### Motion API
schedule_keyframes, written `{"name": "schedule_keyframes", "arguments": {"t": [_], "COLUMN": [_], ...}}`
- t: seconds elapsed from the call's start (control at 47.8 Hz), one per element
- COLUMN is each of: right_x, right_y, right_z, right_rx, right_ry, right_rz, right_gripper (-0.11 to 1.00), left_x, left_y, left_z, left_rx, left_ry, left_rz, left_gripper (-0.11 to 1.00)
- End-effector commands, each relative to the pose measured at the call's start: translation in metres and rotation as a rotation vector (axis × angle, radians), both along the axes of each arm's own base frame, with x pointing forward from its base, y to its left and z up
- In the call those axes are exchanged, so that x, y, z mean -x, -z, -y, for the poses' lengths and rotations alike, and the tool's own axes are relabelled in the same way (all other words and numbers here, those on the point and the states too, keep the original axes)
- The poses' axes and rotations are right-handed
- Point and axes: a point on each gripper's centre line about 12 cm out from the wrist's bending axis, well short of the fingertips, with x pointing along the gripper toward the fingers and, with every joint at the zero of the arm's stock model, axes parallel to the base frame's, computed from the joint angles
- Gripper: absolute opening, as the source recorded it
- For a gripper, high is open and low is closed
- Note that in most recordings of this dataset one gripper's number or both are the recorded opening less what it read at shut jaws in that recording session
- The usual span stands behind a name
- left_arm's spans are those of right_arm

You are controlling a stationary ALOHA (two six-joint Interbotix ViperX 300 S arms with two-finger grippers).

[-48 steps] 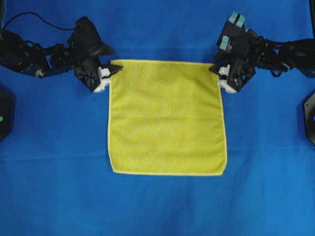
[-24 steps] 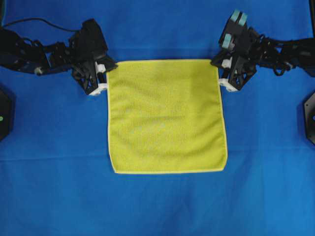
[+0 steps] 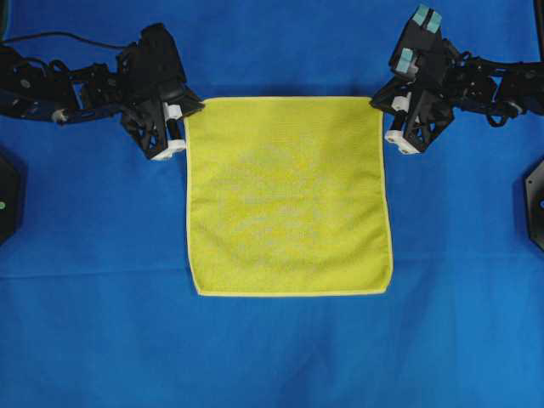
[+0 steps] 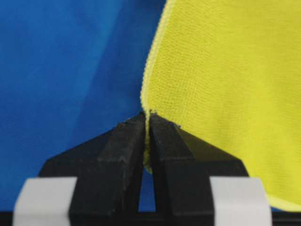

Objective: Fold the yellow towel.
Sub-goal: 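Lift the top corners and fold them down toward the bottom edge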

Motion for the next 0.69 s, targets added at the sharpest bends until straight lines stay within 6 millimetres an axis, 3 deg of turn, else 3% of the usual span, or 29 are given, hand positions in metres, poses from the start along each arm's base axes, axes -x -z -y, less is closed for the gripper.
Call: {"name": "schedule_keyframes", "arguments": {"t": [0.0, 0.23, 0.565, 0.669], "right_x": [0.0, 0.001, 0.0, 0.001], "right_y": [-0.014, -0.025, -0.016, -0.012], "right_z": [-0.011, -0.058, -0.145, -0.163], "right_rx": [-0.005, -0.068, -0.231, -0.268], "right_ry": [-0.017, -0.11, -0.25, -0.272], "right_rz": [0.024, 0.031, -0.001, -0.016], "right_gripper": [0.03, 0.03, 0.03, 0.03], "left_x": [-0.007, -0.012, -0.022, -0.026], "left_y": [-0.016, -0.02, -0.012, -0.011], "left_z": [0.011, 0.061, 0.151, 0.172], "left_rx": [-0.016, 0.011, 0.085, 0.127], "left_ry": [0.039, 0.184, 0.402, 0.423], "left_rz": [0.037, -0.008, -0.062, -0.064], "left_gripper": [0.01, 0.01, 0.01, 0.01]}}
